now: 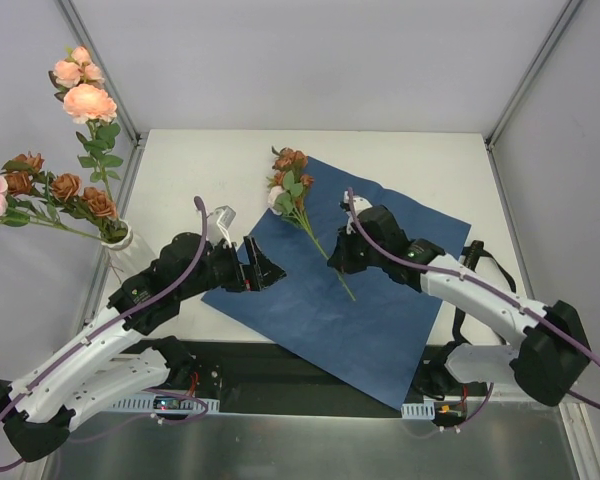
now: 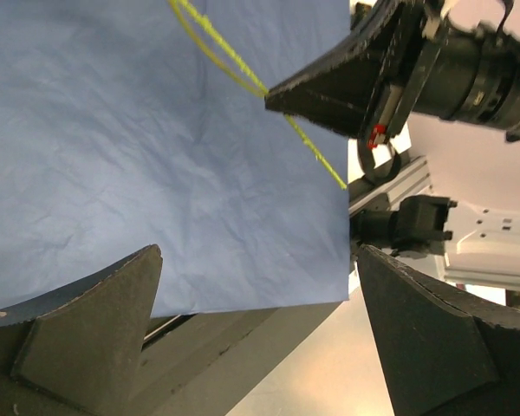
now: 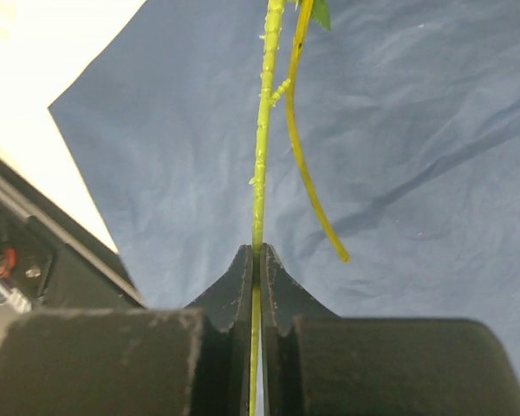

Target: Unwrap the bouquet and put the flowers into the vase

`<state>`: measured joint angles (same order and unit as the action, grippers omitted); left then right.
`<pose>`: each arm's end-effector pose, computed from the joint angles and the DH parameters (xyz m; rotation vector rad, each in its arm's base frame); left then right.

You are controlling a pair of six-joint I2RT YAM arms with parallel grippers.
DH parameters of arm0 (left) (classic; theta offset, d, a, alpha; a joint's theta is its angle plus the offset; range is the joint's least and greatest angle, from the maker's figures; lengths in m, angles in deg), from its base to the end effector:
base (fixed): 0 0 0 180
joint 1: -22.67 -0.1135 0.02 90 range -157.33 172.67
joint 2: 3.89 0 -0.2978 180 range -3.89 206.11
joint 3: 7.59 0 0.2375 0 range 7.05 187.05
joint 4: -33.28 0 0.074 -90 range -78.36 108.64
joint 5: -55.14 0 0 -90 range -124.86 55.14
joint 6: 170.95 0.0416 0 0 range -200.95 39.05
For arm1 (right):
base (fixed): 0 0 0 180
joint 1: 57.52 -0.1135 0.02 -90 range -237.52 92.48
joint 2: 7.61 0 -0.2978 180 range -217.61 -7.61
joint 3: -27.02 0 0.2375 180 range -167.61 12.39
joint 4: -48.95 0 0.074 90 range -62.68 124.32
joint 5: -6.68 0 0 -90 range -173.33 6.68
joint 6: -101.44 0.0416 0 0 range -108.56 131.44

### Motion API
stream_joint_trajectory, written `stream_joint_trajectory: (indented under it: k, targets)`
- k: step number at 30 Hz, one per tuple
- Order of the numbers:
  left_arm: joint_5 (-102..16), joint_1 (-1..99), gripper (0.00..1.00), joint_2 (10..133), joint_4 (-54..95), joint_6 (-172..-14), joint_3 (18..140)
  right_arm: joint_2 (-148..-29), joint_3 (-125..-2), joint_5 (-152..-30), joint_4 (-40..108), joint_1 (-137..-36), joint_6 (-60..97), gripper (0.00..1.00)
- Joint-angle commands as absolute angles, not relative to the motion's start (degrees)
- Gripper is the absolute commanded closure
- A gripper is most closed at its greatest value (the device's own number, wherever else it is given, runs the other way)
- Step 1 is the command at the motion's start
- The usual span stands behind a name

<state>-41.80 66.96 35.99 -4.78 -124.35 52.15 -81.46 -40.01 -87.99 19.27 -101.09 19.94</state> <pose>0.0855 -0.0904 0.3491 0.1063 2.0560 -1.1213 0.1902 0.1857 0.3027 -0.7283 2.1502 0.5853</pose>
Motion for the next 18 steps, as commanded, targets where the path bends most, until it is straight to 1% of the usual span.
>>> stream_joint_trajectory:
  k: [1,4,6,10,12,13,14,15,18]
  targets:
    - [-42.33,67.14,0.05,36.36,1.33,-127.18,52.66,-74.6,-35.0,-92.82,26.84,-100.67,25.94,1.0]
    - [-43.2,67.14,0.05,36.89,2.47,-127.7,52.92,-72.39,-33.32,-90.81,27.29,-100.76,26.21,1.0]
    - [-43.65,67.14,0.06,37.07,3.26,-128.06,52.49,-73.35,-33.14,-90.53,25.54,-100.76,25.25,1.0]
    - [-44.53,67.14,0.06,36.46,3.88,-128.94,51.08,-78.0,-33.84,-100.53,23.34,-100.84,19.89,0.99]
    - [-44.27,67.14,0.06,35.49,4.05,-129.37,50.03,-80.72,-34.89,-101.25,22.55,-100.85,18.57,0.87]
    - [-44.18,67.14,0.06,35.23,4.31,-129.46,49.68,-81.52,-35.59,-99.69,20.72,-100.85,18.04,0.79]
    - [-44.09,67.23,0.06,34.87,4.32,-129.64,49.06,-82.49,-36.56,-98.45,19.57,-100.85,16.64,0.62]
    - [-44.18,67.15,0.06,34.35,4.4,-129.81,48.88,-84.76,-39.35,-97.31,18.16,-100.85,15.85,0.61]
    - [-44.26,67.14,0.06,33.12,4.32,-130.08,48.27,-89.59,-43.85,-93.44,13.76,-100.85,13.29,0.6]
